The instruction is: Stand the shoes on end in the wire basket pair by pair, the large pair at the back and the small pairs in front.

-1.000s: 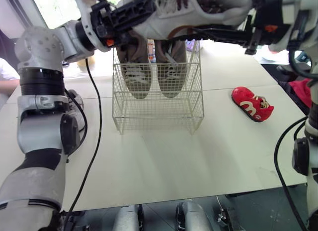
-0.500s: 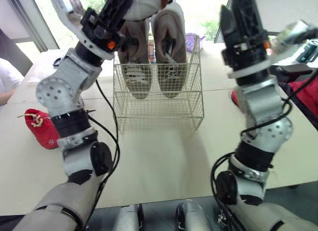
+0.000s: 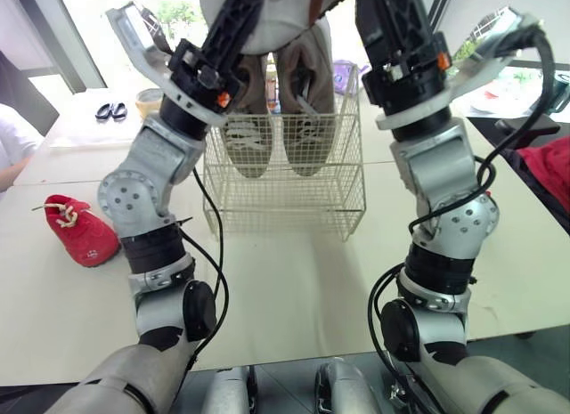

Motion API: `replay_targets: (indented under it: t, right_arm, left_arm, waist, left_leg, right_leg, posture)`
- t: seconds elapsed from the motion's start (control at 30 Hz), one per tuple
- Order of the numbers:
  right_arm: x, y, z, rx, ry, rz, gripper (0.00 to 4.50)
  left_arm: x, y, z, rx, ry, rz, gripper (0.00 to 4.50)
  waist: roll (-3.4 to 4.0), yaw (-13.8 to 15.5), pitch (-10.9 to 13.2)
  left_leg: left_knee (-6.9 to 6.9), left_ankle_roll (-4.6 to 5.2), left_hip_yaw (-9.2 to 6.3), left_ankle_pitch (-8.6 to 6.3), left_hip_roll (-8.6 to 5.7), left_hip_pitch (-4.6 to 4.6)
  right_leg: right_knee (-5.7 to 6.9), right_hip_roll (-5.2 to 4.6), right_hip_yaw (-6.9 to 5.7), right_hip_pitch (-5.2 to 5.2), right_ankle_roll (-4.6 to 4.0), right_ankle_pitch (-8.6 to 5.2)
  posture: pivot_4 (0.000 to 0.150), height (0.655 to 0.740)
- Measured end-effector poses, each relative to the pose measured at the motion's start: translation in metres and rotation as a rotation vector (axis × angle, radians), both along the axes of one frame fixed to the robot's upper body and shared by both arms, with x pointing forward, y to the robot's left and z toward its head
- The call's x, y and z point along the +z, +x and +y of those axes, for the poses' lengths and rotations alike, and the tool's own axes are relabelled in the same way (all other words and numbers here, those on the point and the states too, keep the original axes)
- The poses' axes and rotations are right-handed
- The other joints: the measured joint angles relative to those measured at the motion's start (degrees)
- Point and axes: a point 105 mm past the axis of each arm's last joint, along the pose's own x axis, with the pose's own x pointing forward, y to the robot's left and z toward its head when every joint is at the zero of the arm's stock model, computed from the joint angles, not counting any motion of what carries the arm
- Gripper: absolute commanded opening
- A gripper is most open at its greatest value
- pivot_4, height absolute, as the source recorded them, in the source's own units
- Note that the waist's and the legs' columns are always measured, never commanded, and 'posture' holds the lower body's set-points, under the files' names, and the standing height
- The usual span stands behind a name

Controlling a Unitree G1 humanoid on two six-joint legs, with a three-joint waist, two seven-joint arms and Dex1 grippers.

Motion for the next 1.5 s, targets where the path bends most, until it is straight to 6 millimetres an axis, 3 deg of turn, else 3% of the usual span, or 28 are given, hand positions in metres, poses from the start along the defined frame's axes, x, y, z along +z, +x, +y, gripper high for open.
replay_targets:
  t: [0.17, 0.37, 0.47, 0.57, 0.6, 0.8, 0.97, 1.03, 1.13, 1.27, 1.5]
  right_arm:
    - [0.006, -0.002, 0.003, 0.011, 0.002, -0.020, 4.43]
    - [0.006, -0.003, 0.007, 0.017, -0.011, -0.024, 4.43]
    - [0.006, -0.003, 0.007, 0.014, -0.021, -0.026, 3.53]
    - [0.006, -0.003, 0.006, 0.007, -0.024, -0.028, 2.06]
    - [0.006, -0.003, 0.005, 0.004, -0.023, -0.029, 1.61]
    - [0.015, -0.007, 0.007, 0.006, -0.066, -0.079, 1.59]
    - [0.026, -0.003, -0.002, -0.053, -0.194, -0.168, 1.59]
    - [0.038, -0.003, -0.017, -0.122, -0.338, -0.270, 1.59]
    - [0.041, 0.001, -0.042, -0.199, -0.523, -0.374, 1.59]
    - [0.013, 0.025, -0.050, -0.173, -0.771, -0.395, 1.59]
    - [-0.030, 0.061, -0.051, -0.138, -0.968, -0.367, 1.59]
  left_arm:
    - [-0.021, 0.005, -0.007, 0.000, 0.038, 0.055, 0.26]
    - [-0.021, 0.003, -0.012, -0.002, 0.047, 0.043, 0.26]
    - [-0.021, 0.002, -0.013, -0.005, 0.051, 0.038, 0.26]
    - [-0.019, -0.001, -0.015, 0.002, 0.070, 0.013, 0.26]
    - [-0.018, -0.003, -0.015, 0.004, 0.074, 0.003, 0.76]
    - [-0.024, -0.005, -0.012, 0.063, 0.157, -0.014, 3.70]
    - [-0.042, -0.010, -0.008, 0.178, 0.357, -0.032, 3.70]
    - [-0.057, -0.010, -0.001, 0.282, 0.506, -0.025, 3.70]
    - [-0.063, -0.009, 0.011, 0.413, 0.639, -0.026, 3.70]
    - [-0.072, -0.023, 0.019, 0.475, 0.784, -0.065, 3.70]
    - [-0.128, -0.038, 0.027, 0.481, 0.822, 0.119, 3.70]
  waist:
    - [0.00, 0.1, 0.0]
    - [0.00, 0.1, 0.0]
    - [0.00, 0.1, 0.0]
    - [0.00, 0.1, 0.0]
    - [0.00, 0.1, 0.0]
    - [0.01, 0.0, 0.0]
    - [0.01, 0.1, 0.0]
    - [0.02, 0.2, 0.0]
    - [0.00, 0.1, 0.0]
    - [0.03, -0.6, 0.0]
    - [-0.01, -0.1, 0.1]
  left_leg:
    - [0.00, 0.00, 0.00, 0.00, 0.00, -0.01]
    - [0.00, 0.04, -0.01, -0.02, 0.00, -0.02]
    - [-0.01, 0.07, -0.02, -0.04, 0.00, -0.02]
    - [-0.01, 0.07, -0.01, -0.04, 0.00, -0.02]
    - [-0.02, 0.07, -0.02, -0.04, 0.00, -0.02]
    - [-0.05, 0.08, -0.02, -0.04, 0.01, -0.01]
    - [-0.05, 0.13, -0.01, -0.08, 0.00, -0.04]
    - [-0.08, 0.23, -0.02, -0.14, 0.00, -0.04]
    - [-0.16, 0.26, 0.00, -0.17, 0.00, -0.01]
    - [-0.50, 0.18, 0.19, -0.12, 0.02, 0.23]
    - [-0.74, -0.32, 0.38, 0.19, 0.02, 0.09]
  right_leg:
    - [-0.02, 0.00, -0.01, 0.00, 0.00, 0.00]
    - [-0.03, 0.00, -0.02, 0.00, 0.00, 0.00]
    - [-0.03, 0.00, -0.02, 0.00, 0.00, 0.00]
    - [-0.05, 0.00, -0.02, 0.00, 0.00, 0.00]
    - [-0.05, 0.00, -0.03, 0.00, 0.00, 0.00]
    - [-0.06, 0.01, -0.02, 0.00, 0.00, 0.00]
    - [-0.09, 0.00, -0.03, -0.01, 0.00, 0.00]
    - [-0.14, 0.00, -0.03, -0.01, -0.01, -0.01]
    - [-0.24, 0.00, -0.04, 0.02, -0.01, -0.01]
    - [-0.27, 0.00, 0.11, -0.02, -0.02, -0.01]
    - [-0.27, 0.00, 0.24, -0.38, -0.04, 0.00]
  posture:
    - [0.150, 0.6797]
    - [0.150, 0.6797]
    - [0.150, 0.6797]
    - [0.150, 0.6797]
    - [0.150, 0.6797]
    - [0.150, 0.6797]
    - [0.150, 0.6797]
    - [0.150, 0.6797]
    - [0.150, 0.6797]
    - [0.150, 0.6797]
    - [0.150, 0.6797]
